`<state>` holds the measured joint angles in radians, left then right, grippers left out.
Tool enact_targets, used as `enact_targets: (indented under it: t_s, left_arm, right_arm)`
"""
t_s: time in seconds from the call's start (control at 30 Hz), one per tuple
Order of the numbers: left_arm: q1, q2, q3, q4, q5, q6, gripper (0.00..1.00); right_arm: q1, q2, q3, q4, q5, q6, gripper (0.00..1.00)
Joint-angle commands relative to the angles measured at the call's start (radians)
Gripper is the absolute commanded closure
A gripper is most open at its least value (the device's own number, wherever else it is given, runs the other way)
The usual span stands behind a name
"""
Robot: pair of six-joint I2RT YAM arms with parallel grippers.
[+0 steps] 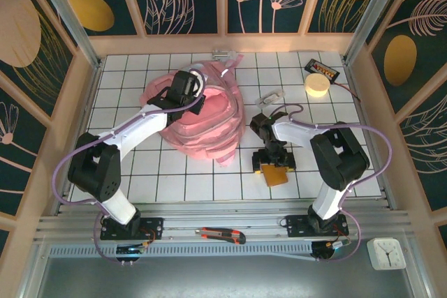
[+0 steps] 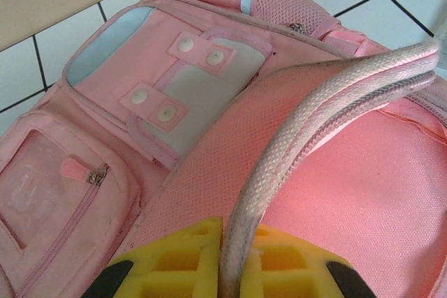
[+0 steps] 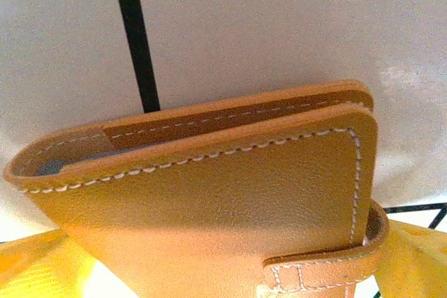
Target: Pack the student bag
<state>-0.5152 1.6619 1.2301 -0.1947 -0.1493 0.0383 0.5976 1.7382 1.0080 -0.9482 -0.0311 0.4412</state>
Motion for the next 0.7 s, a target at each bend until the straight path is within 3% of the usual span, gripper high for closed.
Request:
enact_targets:
  t_s: [0.0,0.23,0.4,0.67]
  left_arm:
    - [0.011,-0.042,-0.018,-0.017,-0.002,-0.028,1.0]
    - [0.011,-0.045,-0.018,-0.02,0.004,-0.034,1.0]
    - [0.011,-0.048,-0.007,-0.024,0.019,-0.047,1.0]
    - [0.011,-0.056,0.018,-0.035,0.059,-0.085,1.0]
  right_arm:
    - [0.005,0.048,-0.03,0.044,0.031,-0.012,0.03]
    - [0.007,0.024,-0.013,0.039,0.031,0.0,0.13]
    - [0.003,-0.013,0.02,0.016,0.021,0.008,0.15]
    - [-0.045,-0.099,0.047,0.031,-0.118,0.007,0.15]
